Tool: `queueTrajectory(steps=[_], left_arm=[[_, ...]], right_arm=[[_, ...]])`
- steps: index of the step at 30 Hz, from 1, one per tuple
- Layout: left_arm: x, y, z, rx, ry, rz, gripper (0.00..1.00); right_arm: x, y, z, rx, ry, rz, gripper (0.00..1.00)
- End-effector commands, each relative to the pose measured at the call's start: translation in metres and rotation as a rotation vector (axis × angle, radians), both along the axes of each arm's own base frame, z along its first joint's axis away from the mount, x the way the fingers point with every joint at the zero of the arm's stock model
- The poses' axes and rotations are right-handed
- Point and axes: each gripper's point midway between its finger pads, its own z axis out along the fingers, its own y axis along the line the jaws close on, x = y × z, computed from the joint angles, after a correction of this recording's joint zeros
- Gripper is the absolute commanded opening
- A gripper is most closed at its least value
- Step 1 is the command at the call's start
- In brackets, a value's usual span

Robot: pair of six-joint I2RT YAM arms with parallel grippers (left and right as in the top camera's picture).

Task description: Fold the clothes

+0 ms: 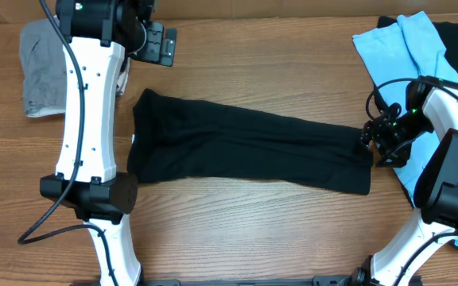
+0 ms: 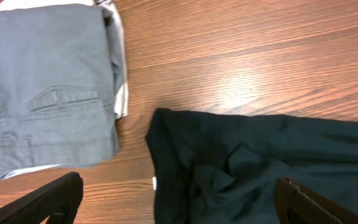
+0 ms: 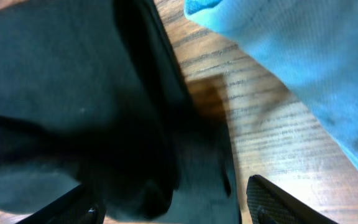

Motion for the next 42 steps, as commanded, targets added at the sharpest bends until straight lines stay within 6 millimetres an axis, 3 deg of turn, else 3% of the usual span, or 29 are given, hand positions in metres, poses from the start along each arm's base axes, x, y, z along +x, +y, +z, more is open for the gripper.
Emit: queueTrajectory(steps=[1, 4, 6, 8, 9, 10, 16, 19, 25, 30, 35, 42], left_arm=[[0.003, 0.015, 0.008, 0.031, -0.031, 0.035, 1.00], [0.005, 0.014, 0.009, 0.029, -0.041, 0.035, 1.00], [0.006, 0.014, 0.010, 0.028, -0.045, 0.035, 1.00], [0.006, 0.014, 0.010, 0.028, -0.048, 0.035, 1.00], [0.006, 0.014, 0.010, 0.027, -0.049, 0.036, 1.00], [0.007, 0.014, 0.010, 0.027, -0.050, 0.036, 1.00], [0.008, 0.014, 0.011, 0.016, -0.056, 0.056, 1.00], [0.011, 0.019, 0.012, -0.004, -0.068, 0.094, 1.00], [0.016, 0.024, 0.015, -0.047, -0.087, 0.106, 1.00], [0.019, 0.025, 0.016, -0.048, -0.098, 0.107, 1.00], [0.022, 0.024, 0.016, -0.049, -0.107, 0.106, 1.00], [0.027, 0.019, 0.001, -0.067, -0.073, 0.094, 1.00]], right_arm=[[-0.005, 0.003, -0.006, -0.009, -0.027, 0.011, 0.74], [-0.013, 0.007, -0.020, -0.001, -0.018, 0.005, 0.73], [-0.018, 0.010, -0.027, 0.010, -0.015, 0.001, 0.64], [-0.021, 0.015, -0.031, 0.033, -0.015, -0.005, 0.40], [-0.021, 0.017, -0.031, 0.043, -0.016, -0.008, 0.18], [-0.022, 0.020, -0.031, 0.056, -0.016, -0.011, 0.05], [-0.016, 0.019, -0.029, 0.062, -0.028, -0.048, 0.04], [-0.003, 0.015, -0.013, 0.083, -0.057, -0.074, 0.04], [0.029, 0.003, 0.063, 0.062, -0.155, -0.058, 0.04], [0.033, 0.009, 0.108, 0.060, -0.163, -0.022, 0.04], [0.035, 0.036, 0.124, 0.051, -0.167, 0.071, 0.04], [0.050, 0.118, 0.122, 0.049, -0.214, 0.227, 0.04]])
